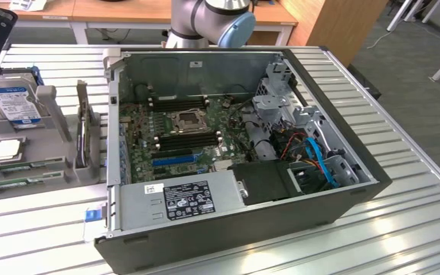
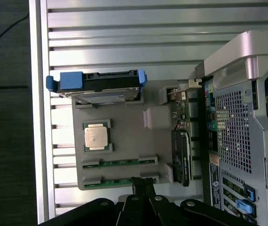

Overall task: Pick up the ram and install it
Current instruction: 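Pick up the ram and move it above insertion slot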

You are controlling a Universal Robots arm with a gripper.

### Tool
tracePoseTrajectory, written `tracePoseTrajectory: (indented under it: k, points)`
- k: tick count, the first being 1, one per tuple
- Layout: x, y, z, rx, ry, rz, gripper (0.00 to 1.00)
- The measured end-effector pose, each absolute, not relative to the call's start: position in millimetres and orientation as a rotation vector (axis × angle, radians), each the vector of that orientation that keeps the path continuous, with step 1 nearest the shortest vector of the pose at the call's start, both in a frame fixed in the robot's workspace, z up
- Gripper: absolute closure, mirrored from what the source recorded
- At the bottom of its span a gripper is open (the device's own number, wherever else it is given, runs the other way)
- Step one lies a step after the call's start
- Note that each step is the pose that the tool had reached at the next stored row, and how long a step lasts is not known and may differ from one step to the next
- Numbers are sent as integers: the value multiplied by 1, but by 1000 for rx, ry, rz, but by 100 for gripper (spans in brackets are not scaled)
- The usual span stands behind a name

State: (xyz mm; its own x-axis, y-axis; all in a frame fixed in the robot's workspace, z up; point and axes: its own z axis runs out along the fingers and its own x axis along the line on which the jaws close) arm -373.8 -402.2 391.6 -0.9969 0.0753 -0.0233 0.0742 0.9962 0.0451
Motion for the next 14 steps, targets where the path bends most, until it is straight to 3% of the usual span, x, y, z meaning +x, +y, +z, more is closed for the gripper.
tracePoseTrajectory:
  k: [14]
  points:
    - [-374, -402, 392, 49, 3116, 70, 90]
